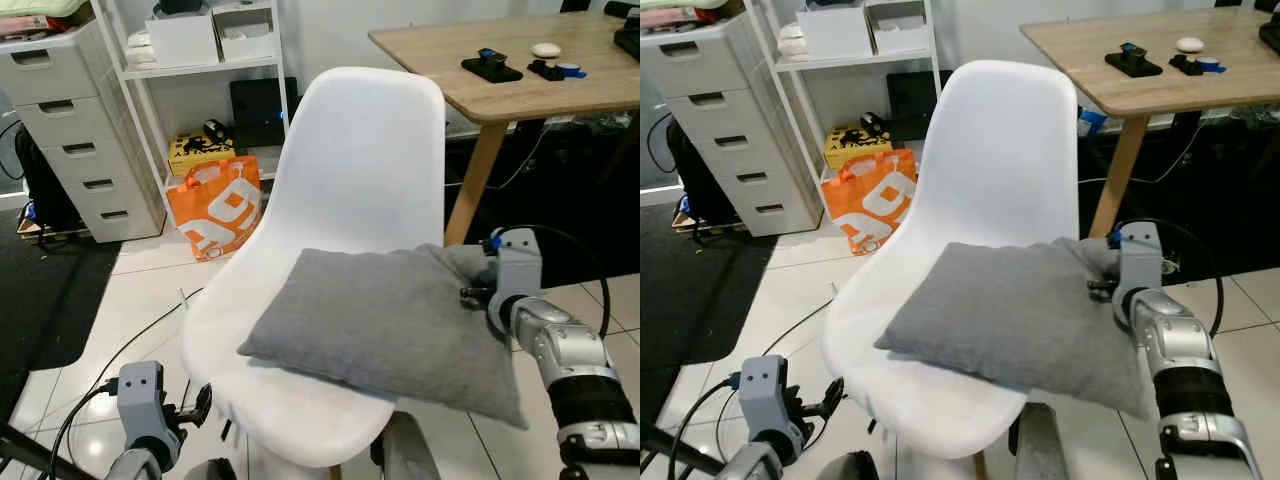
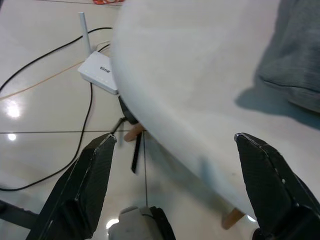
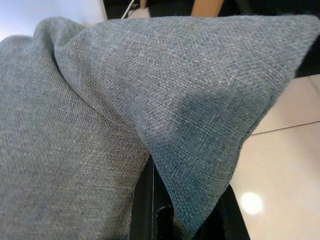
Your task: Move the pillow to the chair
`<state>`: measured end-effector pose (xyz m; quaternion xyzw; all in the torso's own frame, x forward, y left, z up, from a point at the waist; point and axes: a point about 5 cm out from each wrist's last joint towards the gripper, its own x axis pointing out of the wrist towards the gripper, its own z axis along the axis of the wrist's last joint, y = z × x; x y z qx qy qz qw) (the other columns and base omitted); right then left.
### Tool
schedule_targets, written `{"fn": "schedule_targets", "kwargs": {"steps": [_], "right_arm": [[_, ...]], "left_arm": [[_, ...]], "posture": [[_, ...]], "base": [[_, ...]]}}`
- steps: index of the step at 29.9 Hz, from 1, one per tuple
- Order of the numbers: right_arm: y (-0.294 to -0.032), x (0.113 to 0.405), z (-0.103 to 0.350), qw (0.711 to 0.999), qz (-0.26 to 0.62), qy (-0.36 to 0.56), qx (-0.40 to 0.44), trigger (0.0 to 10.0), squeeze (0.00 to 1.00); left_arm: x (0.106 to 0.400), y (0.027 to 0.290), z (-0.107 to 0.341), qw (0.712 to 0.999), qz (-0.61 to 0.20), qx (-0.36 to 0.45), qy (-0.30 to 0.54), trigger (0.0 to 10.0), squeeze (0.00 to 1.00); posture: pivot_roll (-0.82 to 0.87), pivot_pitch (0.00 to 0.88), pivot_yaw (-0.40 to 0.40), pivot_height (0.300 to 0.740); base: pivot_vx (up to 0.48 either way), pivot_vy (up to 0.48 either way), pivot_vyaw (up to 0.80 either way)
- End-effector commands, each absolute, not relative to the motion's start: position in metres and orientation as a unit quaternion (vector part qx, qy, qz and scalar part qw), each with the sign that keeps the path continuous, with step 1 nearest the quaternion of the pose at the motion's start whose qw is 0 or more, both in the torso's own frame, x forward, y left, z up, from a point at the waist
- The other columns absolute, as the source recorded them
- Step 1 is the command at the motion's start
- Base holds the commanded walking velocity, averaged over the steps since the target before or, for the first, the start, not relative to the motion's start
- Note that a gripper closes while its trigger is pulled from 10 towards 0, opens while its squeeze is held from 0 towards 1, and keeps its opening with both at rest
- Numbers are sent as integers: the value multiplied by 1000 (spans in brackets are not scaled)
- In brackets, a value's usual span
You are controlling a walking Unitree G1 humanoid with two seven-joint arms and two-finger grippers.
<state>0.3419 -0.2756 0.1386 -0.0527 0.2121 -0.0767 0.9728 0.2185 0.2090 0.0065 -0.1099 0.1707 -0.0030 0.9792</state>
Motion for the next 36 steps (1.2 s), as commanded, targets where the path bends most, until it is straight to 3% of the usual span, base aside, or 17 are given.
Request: {"fn": "schedule_targets", "kwargs": {"steps": [1,16,19,20,22,23,28,36], "right_arm": [[-292,346,162,978,-125,151,-71,10000,1000],[-310,351,195,971,-215,65,-88,10000,1000],[-304,356,214,979,-191,17,-64,10000,1000],[-292,359,229,988,-149,-19,-42,10000,678],[-284,361,239,991,-120,-44,-28,10000,678],[-273,362,248,995,-82,-63,-5,10000,0],[-254,366,250,997,-16,-73,31,10000,0],[-253,365,218,999,-9,-29,46,10000,0]], "left_arm": [[216,216,7,979,0,-104,177,10000,0],[217,215,9,979,0,-103,177,10000,0],[217,215,9,979,0,-104,176,10000,0],[218,215,9,979,1,-105,175,10000,0],[218,214,9,979,2,-106,175,10000,0],[218,215,9,979,3,-107,174,10000,0],[223,219,8,979,22,-106,175,10000,0],[236,220,8,979,41,-93,179,10000,0]], "posture": [[-173,66,76,540],[-179,61,72,540],[-181,58,66,540],[-183,55,64,540],[-183,55,63,540],[-184,54,61,540],[-188,40,56,550],[-156,4,59,575]], "base": [[0,0,0],[0,0,0],[0,0,0],[0,0,0],[0,0,0],[0,0,0],[0,0,0],[0,0,0]]}}
